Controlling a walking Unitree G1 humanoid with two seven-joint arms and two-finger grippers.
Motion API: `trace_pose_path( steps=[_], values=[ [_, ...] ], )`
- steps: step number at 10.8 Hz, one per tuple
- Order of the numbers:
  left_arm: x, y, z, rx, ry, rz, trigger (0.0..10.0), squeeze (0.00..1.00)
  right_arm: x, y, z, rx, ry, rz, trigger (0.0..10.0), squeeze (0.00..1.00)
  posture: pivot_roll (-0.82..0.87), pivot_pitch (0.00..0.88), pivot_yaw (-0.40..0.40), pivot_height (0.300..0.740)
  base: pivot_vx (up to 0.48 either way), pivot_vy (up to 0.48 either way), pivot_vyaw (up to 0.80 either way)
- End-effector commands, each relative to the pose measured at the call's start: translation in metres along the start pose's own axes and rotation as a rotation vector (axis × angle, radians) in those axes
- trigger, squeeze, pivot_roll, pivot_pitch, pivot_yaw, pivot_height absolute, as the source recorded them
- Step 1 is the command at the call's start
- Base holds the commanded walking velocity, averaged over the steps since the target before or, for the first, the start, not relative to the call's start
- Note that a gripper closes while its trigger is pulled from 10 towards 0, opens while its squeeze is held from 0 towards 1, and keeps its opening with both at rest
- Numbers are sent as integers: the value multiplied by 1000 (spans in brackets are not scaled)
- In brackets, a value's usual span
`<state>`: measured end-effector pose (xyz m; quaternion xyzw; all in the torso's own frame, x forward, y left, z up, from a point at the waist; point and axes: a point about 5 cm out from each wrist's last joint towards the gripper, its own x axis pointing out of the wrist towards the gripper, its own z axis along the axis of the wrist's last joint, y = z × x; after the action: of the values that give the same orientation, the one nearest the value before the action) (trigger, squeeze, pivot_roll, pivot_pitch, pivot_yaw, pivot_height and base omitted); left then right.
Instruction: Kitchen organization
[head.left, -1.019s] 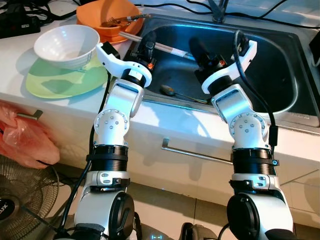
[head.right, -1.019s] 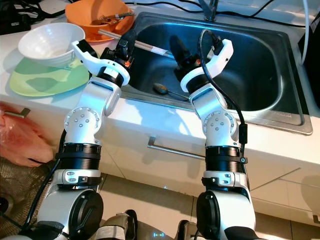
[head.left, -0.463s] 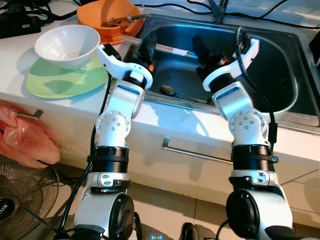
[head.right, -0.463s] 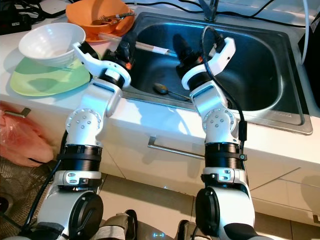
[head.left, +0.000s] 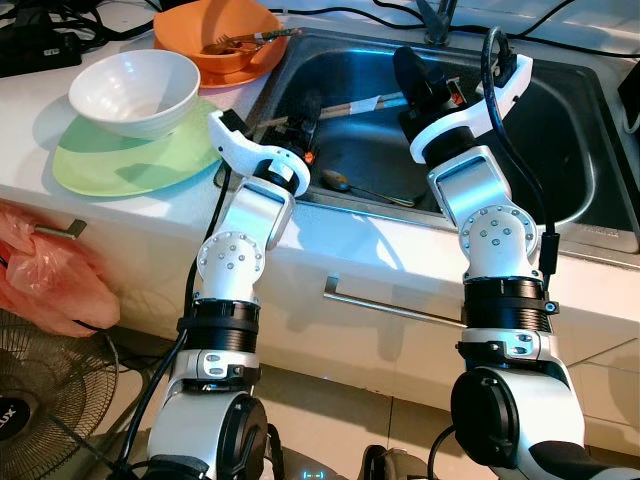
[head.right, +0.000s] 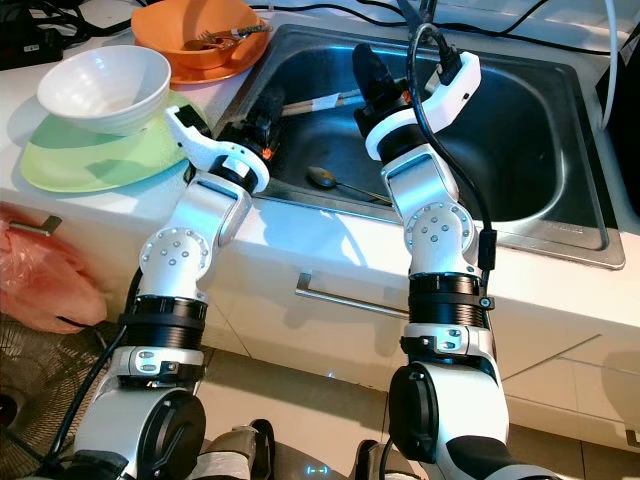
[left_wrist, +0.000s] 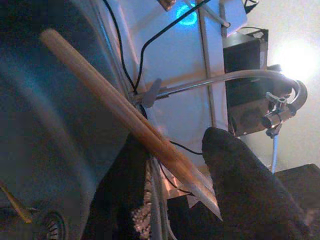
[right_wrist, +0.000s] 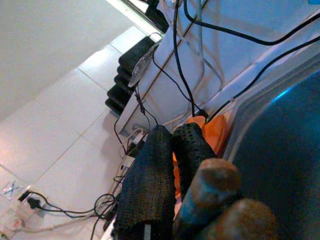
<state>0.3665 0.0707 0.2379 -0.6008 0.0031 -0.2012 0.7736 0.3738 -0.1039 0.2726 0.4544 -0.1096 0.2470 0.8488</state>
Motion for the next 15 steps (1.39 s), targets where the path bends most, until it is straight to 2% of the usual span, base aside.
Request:
trace_pose_path(
  steps=[1,15],
  values=[
    [-7,7,-58,-176,86,43,10000,1000,1,1,1,-9,-4,3,0,0,6,169,21,740,0,0,0],
    [-7,7,-58,-176,86,43,10000,1000,1,1,1,-9,-4,3,0,0,6,169,21,740,0,0,0]
  ],
)
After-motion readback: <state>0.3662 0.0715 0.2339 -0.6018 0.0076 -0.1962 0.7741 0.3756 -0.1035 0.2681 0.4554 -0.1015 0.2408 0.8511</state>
